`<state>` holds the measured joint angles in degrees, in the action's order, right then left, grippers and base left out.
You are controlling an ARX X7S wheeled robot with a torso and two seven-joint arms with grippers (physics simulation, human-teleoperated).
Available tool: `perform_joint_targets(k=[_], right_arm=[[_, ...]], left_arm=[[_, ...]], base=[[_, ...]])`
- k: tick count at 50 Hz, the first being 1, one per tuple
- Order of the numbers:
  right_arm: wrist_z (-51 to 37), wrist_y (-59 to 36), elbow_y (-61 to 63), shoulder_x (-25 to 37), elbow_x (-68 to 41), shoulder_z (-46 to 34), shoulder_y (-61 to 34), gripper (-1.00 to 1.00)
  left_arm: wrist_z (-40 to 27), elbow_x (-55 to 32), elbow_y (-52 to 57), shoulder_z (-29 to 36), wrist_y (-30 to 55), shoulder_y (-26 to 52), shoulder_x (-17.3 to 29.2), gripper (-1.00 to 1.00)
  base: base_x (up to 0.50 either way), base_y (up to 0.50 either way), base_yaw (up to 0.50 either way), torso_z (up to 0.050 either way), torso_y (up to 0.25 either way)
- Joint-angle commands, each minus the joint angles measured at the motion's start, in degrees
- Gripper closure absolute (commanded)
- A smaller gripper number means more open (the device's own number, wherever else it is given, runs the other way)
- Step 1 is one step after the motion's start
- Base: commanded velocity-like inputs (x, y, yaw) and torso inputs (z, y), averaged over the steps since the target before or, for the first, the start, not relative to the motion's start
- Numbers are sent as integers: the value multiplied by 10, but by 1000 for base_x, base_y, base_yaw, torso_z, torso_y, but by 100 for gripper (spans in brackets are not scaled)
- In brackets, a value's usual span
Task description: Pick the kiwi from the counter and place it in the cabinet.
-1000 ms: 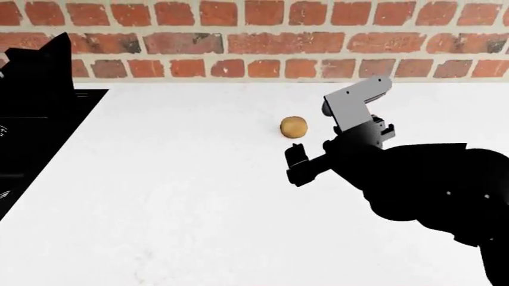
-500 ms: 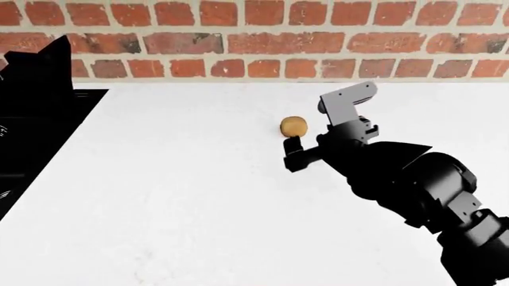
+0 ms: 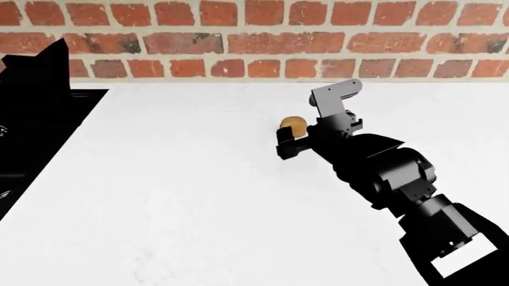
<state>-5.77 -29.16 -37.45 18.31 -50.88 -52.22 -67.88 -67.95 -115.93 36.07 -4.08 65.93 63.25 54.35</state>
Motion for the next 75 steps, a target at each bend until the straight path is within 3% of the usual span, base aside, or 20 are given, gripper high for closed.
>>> perform_joint_targets(k=[1,12,13,17,23,28,32,36,40,49,75], right_arm=[[63,70,-138,-59,33,-7,-19,-100],[125,145,-298,-122,57,-11,-26,-100],[129,150,-308,-127,59,-12,-27,100],[132,153,-311,-128,60,-13,-23,100],[90,113,-197,-82,47,-12,4,100],[-35,-4,104,42,-13,7,33,100],[-195,-131,415,177,-127,54,36,100],[-313,-198,588,253,-241,104,11,100],[-396,-229,680,297,-334,142,-27,100],[-466,-238,754,337,-417,176,-71,100],[-440,-216,759,325,-367,181,-56,100]], left_arm=[[2,1,2,-3,-5,-7,4,-100],[9,9,1,-5,-6,-12,3,-100],[10,10,1,-6,-6,-13,4,-100],[14,13,1,-12,-7,-20,6,-100],[19,16,3,-18,-9,-26,8,-100],[22,17,3,-23,-9,-31,12,-100],[31,25,2,-33,-7,-42,13,-100],[44,37,6,-51,-5,-64,11,-100],[45,37,8,-59,-6,-74,15,-100],[40,26,13,-59,-12,-74,21,-100],[46,37,14,-53,-20,-75,15,-100]], base=[[0,0,0,0,0],[0,0,0,0,0],[0,0,0,0,0],[0,0,0,0,0],[0,0,0,0,0],[0,0,0,0,0],[0,0,0,0,0],[0,0,0,0,0],[0,0,0,0,0],[-89,84,0,0,0],[-231,435,0,0,0]])
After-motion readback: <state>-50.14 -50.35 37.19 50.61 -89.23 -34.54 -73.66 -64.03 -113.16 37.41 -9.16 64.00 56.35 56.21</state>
